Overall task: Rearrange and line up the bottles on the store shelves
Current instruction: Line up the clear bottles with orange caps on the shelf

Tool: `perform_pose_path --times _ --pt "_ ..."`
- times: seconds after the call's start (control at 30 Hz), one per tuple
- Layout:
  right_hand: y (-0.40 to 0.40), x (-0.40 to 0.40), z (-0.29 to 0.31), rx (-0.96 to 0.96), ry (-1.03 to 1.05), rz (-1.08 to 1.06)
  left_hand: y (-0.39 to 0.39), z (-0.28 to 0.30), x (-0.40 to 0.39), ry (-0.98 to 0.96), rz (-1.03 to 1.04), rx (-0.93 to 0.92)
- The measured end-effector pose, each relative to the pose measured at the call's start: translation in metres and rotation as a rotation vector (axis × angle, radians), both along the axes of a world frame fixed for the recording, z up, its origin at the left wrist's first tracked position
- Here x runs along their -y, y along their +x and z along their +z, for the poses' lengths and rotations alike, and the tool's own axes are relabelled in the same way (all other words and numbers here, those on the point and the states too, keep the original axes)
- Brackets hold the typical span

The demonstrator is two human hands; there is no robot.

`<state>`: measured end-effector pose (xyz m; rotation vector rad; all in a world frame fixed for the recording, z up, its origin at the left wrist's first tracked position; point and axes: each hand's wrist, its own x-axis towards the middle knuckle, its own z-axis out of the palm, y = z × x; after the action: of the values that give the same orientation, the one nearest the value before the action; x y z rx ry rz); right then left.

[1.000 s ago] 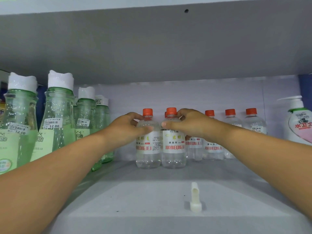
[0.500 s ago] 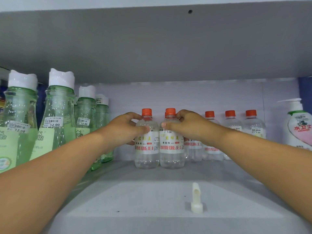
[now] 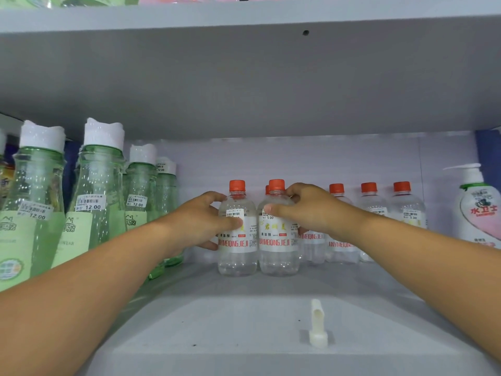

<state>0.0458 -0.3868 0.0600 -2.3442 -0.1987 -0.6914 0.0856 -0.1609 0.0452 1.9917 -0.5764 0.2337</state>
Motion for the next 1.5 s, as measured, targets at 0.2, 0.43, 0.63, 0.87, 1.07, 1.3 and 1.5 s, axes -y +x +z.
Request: perform_pose_path --times 0.2,0.43,0.63,0.87,1.07,1.3,1.5 --pt "0.005 0.004 -0.004 0.026 -0.021 -0.008 0.0 -0.005 0.002 -0.017 0.011 0.023" --pt "0.0 0.007 0.001 -0.113 0.077 0.045 0.002 -0.003 -0.002 0.005 0.021 -0.071" --pt "-0.001 0.006 0.0 -0.17 0.108 0.07 0.008 -0.008 -0.002 -0.005 0.006 -0.09" --pt "-0.002 0.007 0.001 -0.201 0.065 0.102 0.005 -0.006 -0.002 -0.037 -0.005 -0.103" --pt "0.004 0.013 0.001 -0.19 0.066 0.099 0.002 -0.007 -0.002 -0.054 0.004 -0.09" --pt "0.001 0.013 0.001 -0.123 0.102 0.136 0.001 -0.004 0.002 -0.112 0.013 -0.064" --pt "0.001 0.012 0.002 -0.152 0.118 0.15 0.003 -0.003 0.001 -0.114 -0.004 -0.085"
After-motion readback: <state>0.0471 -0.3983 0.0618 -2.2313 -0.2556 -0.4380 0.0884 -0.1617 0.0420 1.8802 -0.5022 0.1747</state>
